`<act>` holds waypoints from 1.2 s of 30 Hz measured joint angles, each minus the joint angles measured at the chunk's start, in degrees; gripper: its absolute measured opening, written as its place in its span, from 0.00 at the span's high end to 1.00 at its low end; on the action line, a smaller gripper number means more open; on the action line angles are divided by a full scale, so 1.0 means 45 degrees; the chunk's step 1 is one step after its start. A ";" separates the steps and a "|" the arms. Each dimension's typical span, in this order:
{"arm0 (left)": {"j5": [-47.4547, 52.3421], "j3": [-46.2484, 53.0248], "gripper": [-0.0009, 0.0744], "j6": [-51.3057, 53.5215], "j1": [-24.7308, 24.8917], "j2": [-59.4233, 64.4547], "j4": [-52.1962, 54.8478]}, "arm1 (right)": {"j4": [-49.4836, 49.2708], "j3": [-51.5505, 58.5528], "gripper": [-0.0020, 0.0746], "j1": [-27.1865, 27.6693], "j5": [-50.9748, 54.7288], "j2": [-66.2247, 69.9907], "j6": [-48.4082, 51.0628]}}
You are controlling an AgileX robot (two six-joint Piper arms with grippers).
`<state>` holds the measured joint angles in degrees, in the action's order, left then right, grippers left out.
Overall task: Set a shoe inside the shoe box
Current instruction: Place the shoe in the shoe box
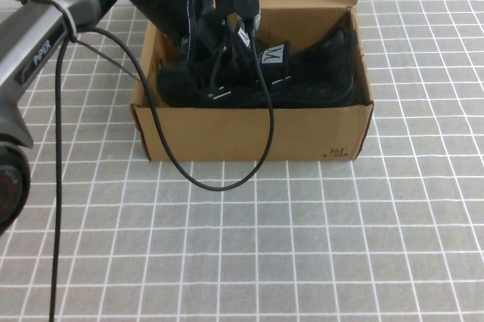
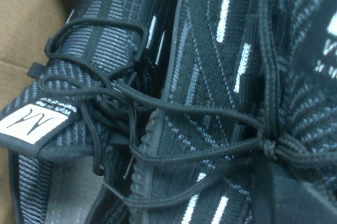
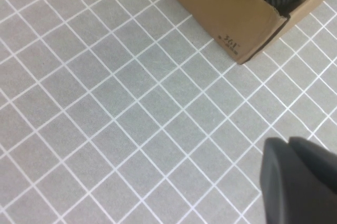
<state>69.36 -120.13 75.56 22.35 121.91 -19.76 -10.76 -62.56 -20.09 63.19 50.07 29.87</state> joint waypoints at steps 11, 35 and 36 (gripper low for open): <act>-0.0342 0.0000 0.93 0.0031 0.0000 0.0545 0.0024 | -0.0186 0.0000 0.99 0.0000 0.0000 0.0000 0.0052; -0.0528 0.0000 0.93 0.1295 0.0000 0.1274 0.0024 | -0.0474 0.0000 0.99 0.0000 0.0000 0.0000 0.0186; -0.0549 0.0000 0.93 0.1315 0.0000 0.1274 0.0024 | -0.0473 0.0000 0.99 0.0000 0.0000 0.0000 0.0186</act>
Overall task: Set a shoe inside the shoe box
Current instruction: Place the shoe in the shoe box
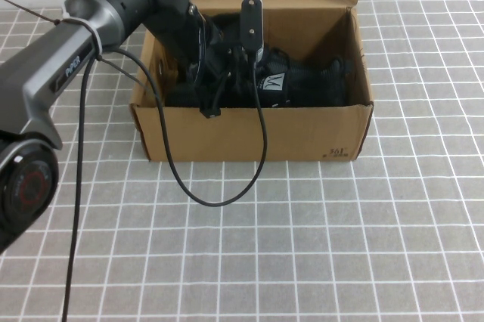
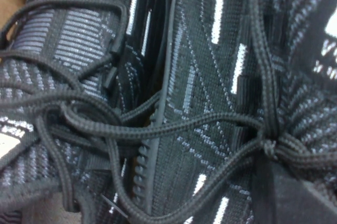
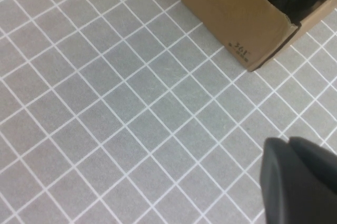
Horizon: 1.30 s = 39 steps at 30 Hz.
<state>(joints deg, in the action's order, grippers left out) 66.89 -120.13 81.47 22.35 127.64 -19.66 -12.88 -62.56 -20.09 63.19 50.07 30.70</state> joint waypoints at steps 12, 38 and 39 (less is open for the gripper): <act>0.0191 0.0000 0.54 0.0060 0.0000 -0.0149 -0.0905 | -0.0433 0.0000 0.99 0.0000 0.0000 0.0000 0.0389; 0.0395 -0.0028 0.97 -0.6501 0.0000 -0.5739 -0.1467 | -0.1066 0.0000 0.99 0.0000 -0.0650 -0.0033 -0.0414; 0.0185 -0.0003 0.98 -0.7169 0.0000 -0.5904 -0.1330 | -0.1066 0.0000 0.99 0.0000 -0.0671 -0.0064 -0.0590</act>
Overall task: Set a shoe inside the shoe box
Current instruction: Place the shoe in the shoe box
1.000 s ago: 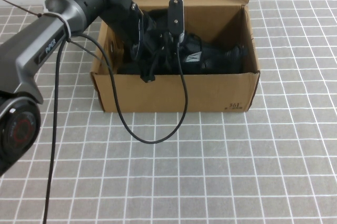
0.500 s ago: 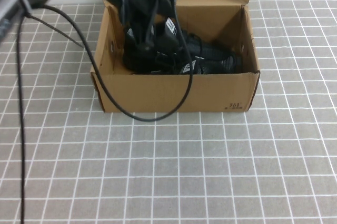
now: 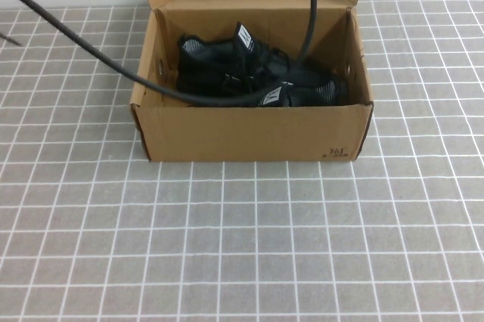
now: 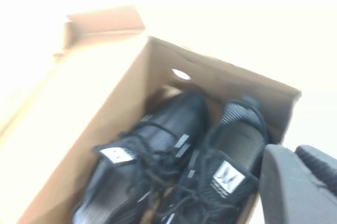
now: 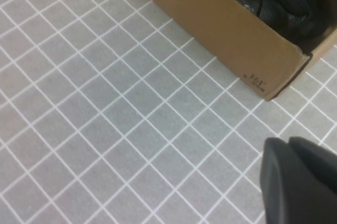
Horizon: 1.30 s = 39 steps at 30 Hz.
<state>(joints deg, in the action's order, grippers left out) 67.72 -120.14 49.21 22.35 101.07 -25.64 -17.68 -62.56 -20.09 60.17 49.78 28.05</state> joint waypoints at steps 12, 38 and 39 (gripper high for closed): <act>-0.3189 0.5004 0.99 -0.4208 0.0000 -0.6360 0.3416 | 0.1389 0.0000 0.99 0.0000 0.0226 -0.2608 -0.3366; -1.9400 2.6157 0.99 -0.5515 0.0000 -1.8524 0.1796 | 0.1130 0.6645 0.99 0.0000 -0.9296 -0.7309 -0.4727; -1.9713 2.6537 0.99 -0.5515 0.0000 -1.8524 0.1666 | 0.1043 0.7123 0.99 0.0000 -1.0051 -0.7309 -0.4727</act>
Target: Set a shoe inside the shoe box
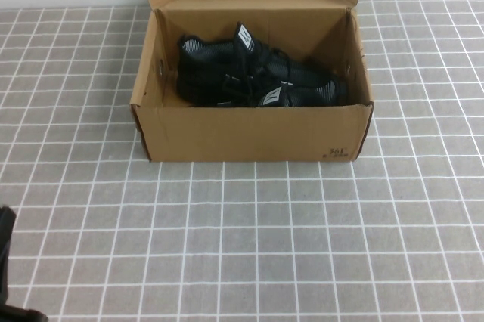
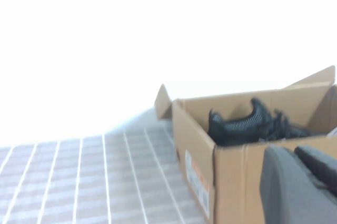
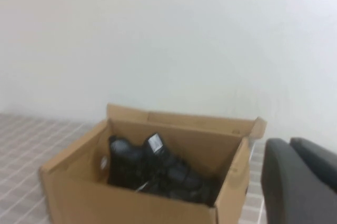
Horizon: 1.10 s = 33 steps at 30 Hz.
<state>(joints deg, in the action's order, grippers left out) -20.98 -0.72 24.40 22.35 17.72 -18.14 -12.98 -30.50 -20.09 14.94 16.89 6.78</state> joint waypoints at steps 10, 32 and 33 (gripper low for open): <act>0.0551 0.0482 0.99 0.0000 0.0000 0.0000 -0.2535 | -0.0200 0.2104 0.99 0.0000 -0.2794 0.0048 -0.0034; 0.0647 0.0482 0.99 0.0000 0.0000 0.0023 -0.2786 | 0.0193 0.2463 0.99 0.1152 -0.2526 0.0024 -0.0034; 0.0647 0.0482 0.99 0.0000 0.0000 0.0023 -0.2786 | 0.0204 0.2640 1.00 0.1682 -0.2584 -0.0023 -0.0034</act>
<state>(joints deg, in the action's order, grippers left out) -18.07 1.45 24.40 22.35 17.82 -30.68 -12.07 -18.62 -12.52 3.31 16.79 6.63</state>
